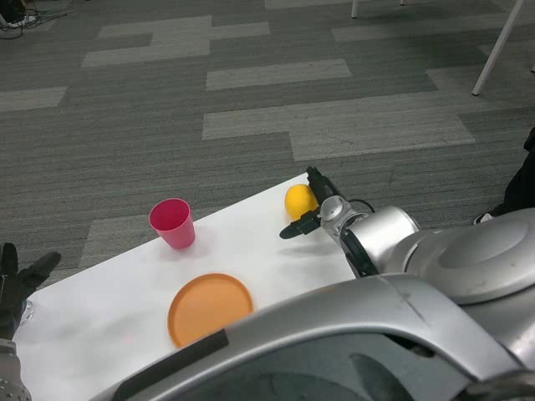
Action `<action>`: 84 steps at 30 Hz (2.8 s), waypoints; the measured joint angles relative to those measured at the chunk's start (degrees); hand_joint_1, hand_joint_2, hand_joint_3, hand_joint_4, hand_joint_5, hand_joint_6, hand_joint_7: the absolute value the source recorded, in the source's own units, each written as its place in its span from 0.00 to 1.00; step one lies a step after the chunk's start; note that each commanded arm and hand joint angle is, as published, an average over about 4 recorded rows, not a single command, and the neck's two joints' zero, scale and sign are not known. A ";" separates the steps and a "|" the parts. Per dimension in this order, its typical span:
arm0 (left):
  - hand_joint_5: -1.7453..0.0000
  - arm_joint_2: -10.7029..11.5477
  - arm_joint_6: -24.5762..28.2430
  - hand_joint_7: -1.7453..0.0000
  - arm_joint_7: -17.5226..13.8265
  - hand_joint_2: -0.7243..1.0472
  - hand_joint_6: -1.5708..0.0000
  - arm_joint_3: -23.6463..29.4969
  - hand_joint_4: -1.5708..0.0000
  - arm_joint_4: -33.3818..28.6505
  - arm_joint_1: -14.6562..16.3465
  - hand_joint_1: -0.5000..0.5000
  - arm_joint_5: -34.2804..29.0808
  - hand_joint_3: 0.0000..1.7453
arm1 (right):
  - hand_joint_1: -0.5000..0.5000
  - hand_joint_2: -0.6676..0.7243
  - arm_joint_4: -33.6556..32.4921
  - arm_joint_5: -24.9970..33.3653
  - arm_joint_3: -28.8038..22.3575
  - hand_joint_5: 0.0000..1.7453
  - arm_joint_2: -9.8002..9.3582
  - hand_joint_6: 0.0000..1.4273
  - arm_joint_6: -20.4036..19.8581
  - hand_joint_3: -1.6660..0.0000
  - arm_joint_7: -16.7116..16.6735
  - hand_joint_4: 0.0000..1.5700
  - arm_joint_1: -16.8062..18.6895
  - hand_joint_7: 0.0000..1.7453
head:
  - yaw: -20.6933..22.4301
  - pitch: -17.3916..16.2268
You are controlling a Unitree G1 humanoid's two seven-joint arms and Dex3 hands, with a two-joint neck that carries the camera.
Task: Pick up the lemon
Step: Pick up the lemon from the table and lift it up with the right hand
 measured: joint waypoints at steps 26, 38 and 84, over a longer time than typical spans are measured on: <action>1.00 0.00 0.00 1.00 0.00 1.00 1.00 0.00 0.98 0.00 0.00 1.00 0.00 0.05 | 0.04 0.07 -0.46 -7.80 1.13 0.97 0.50 0.00 0.34 0.50 -3.11 0.00 -0.01 0.19 | 0.58 -0.13; 1.00 0.00 0.00 1.00 0.00 1.00 1.00 0.02 0.98 0.00 0.00 1.00 0.00 0.05 | 0.08 0.09 -0.80 -8.13 1.84 1.00 0.51 0.31 0.34 0.39 -3.99 0.00 -0.01 0.55 | 0.62 -0.15; 1.00 0.00 -0.08 1.00 0.01 1.00 1.00 0.24 0.98 -0.07 0.10 1.00 0.00 0.05 | 0.12 0.06 -21.24 5.02 1.62 1.00 1.77 0.46 -14.37 0.29 4.60 0.04 15.22 0.76 | 3.40 -0.20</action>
